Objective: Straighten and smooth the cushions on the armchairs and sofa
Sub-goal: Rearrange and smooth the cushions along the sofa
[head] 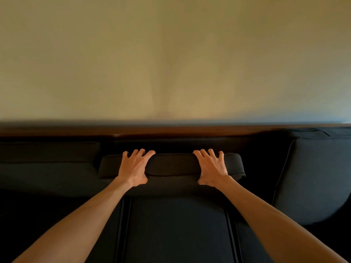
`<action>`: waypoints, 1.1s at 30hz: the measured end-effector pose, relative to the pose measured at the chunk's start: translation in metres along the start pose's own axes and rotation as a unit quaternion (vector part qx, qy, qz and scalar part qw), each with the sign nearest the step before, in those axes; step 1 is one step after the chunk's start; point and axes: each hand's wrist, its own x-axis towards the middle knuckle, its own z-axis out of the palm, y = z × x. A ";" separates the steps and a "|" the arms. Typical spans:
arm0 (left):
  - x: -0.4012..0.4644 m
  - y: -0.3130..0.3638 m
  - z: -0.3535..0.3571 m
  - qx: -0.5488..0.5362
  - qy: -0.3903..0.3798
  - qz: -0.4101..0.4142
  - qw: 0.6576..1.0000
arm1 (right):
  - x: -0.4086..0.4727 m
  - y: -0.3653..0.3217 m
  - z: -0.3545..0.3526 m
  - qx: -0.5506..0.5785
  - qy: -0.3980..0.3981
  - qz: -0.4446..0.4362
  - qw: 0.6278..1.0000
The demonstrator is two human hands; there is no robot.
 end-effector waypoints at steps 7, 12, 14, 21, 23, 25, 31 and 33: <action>0.026 -0.003 -0.006 -0.025 0.004 -0.020 0.999 | 0.018 0.002 0.002 0.014 0.032 0.034 0.999; 0.020 0.002 0.011 -0.038 0.068 -0.061 0.995 | 0.019 -0.012 0.022 -0.001 0.088 0.066 0.994; 0.020 0.002 0.019 -0.046 0.082 -0.062 0.994 | 0.024 -0.014 0.022 -0.004 0.072 0.078 0.994; 0.020 0.015 0.022 -0.059 0.065 -0.069 0.994 | 0.036 -0.047 0.014 0.036 0.049 0.054 0.997; 0.019 0.030 0.025 -0.057 0.058 -0.038 0.996 | 0.035 -0.058 0.020 0.055 0.055 -0.027 0.997; 0.020 0.038 0.030 -0.058 0.048 -0.003 0.997 | 0.040 -0.059 0.021 0.073 0.049 -0.047 0.995; 0.017 -0.024 0.031 -0.025 0.030 -0.013 0.999 | 0.029 -0.006 0.023 0.023 0.055 0.019 0.998; 0.012 -0.044 0.031 -0.024 0.014 -0.026 0.999 | 0.022 0.002 0.022 0.014 0.040 0.040 0.998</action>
